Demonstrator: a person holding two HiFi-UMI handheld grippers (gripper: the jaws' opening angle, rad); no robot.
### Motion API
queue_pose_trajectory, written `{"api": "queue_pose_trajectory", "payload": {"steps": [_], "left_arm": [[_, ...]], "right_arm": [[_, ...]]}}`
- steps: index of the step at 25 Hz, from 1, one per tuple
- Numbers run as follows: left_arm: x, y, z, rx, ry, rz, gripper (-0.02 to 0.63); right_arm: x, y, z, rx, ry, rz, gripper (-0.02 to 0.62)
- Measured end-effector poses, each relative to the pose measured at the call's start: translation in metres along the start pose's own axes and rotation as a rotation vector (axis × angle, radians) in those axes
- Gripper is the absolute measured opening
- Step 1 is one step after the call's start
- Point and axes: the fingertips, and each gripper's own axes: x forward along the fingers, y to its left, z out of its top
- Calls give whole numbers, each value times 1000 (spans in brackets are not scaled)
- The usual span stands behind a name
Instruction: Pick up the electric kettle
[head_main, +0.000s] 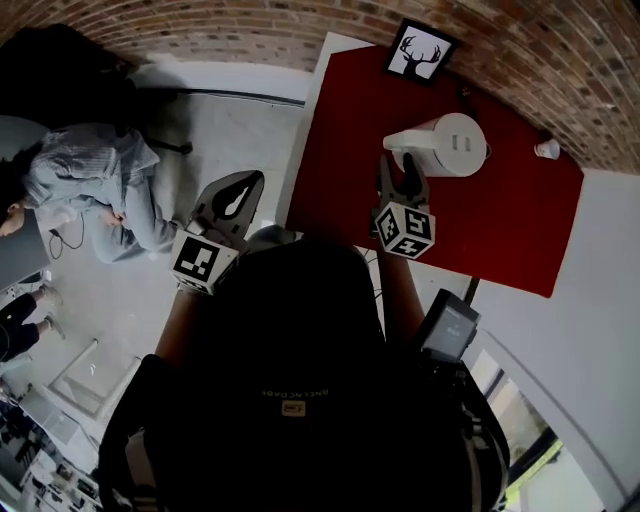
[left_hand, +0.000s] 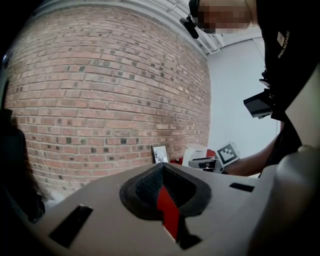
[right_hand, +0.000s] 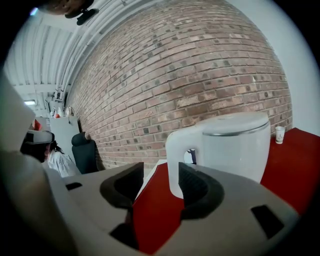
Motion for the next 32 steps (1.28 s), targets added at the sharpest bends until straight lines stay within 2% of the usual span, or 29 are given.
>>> {"api": "queue_pose_trajectory", "payload": {"steps": [4,13,22,27,32], "left_arm": [[-12,2,-7,-8,15,48,3],[-37,3,-20,-26,48,136,3],[-52,1,-32,6,96,201,3],[-58,7,-32,-58,78,236,3],[-61,10,-33,-78,76,263,3]], "right_arm": [[11,-3,-9,-1,19,7,215],[31,-15,-23,-21,29,-33,227],[57,-25,-25,-63,-8,-71,245],[71,-22,-26,-102,-46,-76,285],[86,-20,-24,-122,-79,-62,293]]}}
